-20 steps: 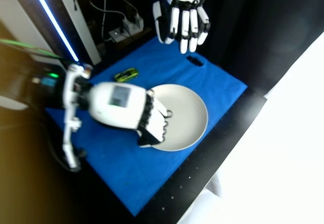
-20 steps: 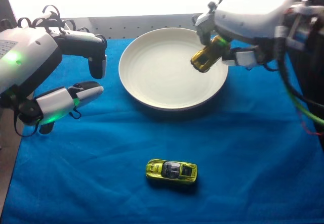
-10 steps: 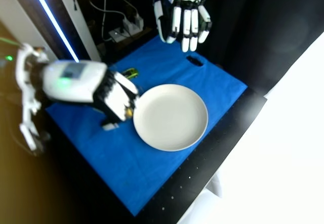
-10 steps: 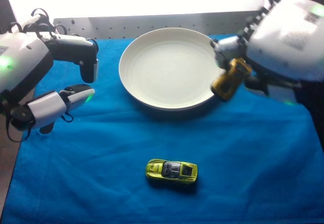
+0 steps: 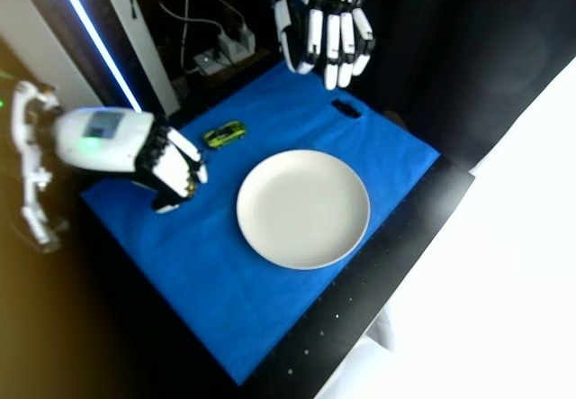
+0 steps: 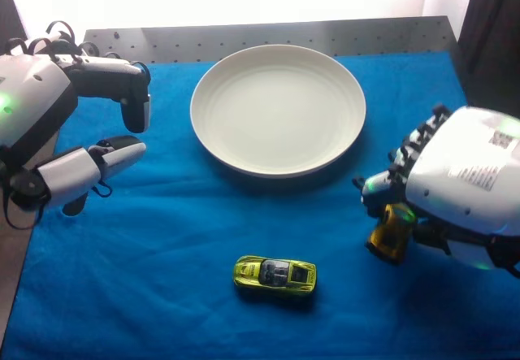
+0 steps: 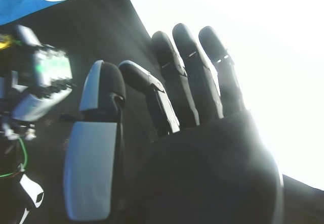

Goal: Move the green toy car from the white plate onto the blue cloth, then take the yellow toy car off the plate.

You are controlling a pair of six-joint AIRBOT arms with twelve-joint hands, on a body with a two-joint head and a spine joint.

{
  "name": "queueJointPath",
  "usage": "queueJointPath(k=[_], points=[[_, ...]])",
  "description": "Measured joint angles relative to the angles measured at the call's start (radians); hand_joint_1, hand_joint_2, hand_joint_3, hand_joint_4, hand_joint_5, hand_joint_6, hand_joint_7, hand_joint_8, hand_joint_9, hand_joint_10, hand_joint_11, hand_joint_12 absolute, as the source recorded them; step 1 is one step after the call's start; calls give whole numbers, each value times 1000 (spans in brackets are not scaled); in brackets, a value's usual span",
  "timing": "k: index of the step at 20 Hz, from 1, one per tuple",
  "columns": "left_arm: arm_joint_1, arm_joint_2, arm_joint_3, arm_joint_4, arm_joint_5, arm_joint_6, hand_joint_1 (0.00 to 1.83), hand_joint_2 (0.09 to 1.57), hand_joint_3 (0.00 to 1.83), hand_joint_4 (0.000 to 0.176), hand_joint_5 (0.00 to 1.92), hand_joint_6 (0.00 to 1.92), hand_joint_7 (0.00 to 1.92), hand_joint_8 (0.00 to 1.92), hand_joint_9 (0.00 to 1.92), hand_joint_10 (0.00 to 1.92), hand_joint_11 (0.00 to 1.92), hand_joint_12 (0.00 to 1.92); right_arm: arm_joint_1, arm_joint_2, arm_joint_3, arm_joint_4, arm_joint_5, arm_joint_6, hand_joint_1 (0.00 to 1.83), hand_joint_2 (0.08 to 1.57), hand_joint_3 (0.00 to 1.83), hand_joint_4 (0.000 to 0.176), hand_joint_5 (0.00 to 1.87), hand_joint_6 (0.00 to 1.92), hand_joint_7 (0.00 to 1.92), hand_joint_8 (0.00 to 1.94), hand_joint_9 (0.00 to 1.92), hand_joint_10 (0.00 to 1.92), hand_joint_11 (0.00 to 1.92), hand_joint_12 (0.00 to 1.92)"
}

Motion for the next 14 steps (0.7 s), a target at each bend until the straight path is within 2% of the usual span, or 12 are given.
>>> queueJointPath(k=[1, 2, 4, 5, 6, 9, 11, 12, 13, 14], points=[[0, 0, -5, -2, 0, 0, 902, 1227, 0, 176, 745, 1326, 844, 11, 664, 226, 162, 1292, -8, -2, 0, 6, 3, 0, 1270, 1042, 2, 0, 1146, 652, 1133, 883, 928, 1124, 742, 1539], [0, 0, -5, 2, -1, 0, 896, 1231, 1, 176, 736, 1340, 849, 11, 656, 219, 131, 1295, -10, -3, 0, 10, 1, 0, 1159, 1013, 0, 0, 913, 578, 883, 742, 701, 1023, 466, 1552], [0, 0, -5, 2, -2, 0, 889, 1237, 1, 176, 725, 1355, 845, 8, 664, 251, 132, 1347, -10, -4, 0, 21, -1, -1, 1060, 945, 0, 0, 691, 496, 663, 607, 475, 1020, 271, 1605], [0, 0, -5, 0, -2, 0, 886, 1241, 0, 176, 721, 1361, 841, 6, 638, 324, 141, 1354, -10, -4, 0, 23, 2, -1, 1014, 937, 0, 0, 639, 480, 603, 576, 408, 1001, 191, 1591], [0, 0, -5, 0, -2, 0, 882, 1243, 0, 176, 718, 1365, 860, 12, 611, 396, 133, 1347, -10, -4, 0, 23, 6, -1, 975, 917, 0, 0, 594, 473, 560, 637, 412, 1041, 218, 1589], [0, 0, -5, 0, -2, 0, 884, 1243, 0, 176, 719, 1365, 853, 7, 602, 413, 154, 1323, -10, 21, -33, 25, 27, -1, 873, 862, 0, 0, 481, 517, 430, 840, 387, 1120, 233, 1570], [1, 0, -5, -3, -3, 0, 891, 1237, 0, 176, 729, 1349, 847, 4, 602, 391, 155, 1296, -10, 62, -56, 24, 69, -1, 827, 848, 0, 0, 391, 690, 365, 979, 303, 1235, 147, 1670], [5, 0, -5, -3, -10, 0, 892, 1236, 0, 176, 731, 1347, 847, 4, 608, 386, 166, 1295, -10, 85, -64, 28, 97, -2, 764, 888, 14, 0, 332, 867, 343, 1140, 305, 1358, 198, 1747], [8, 0, -5, -6, -14, 0, 899, 1231, 0, 176, 742, 1331, 856, 7, 621, 380, 181, 1291, -10, 113, -75, 34, 131, -2, 628, 930, 38, 0, 273, 994, 299, 1200, 300, 1392, 242, 1787], [8, 0, -5, -9, -19, 0, 893, 1235, 1, 176, 731, 1347, 849, 4, 632, 373, 197, 1295, -20, 134, -82, 42, 176, -3, 467, 1008, 88, 0, 353, 980, 422, 1068, 392, 1267, 272, 1773]])
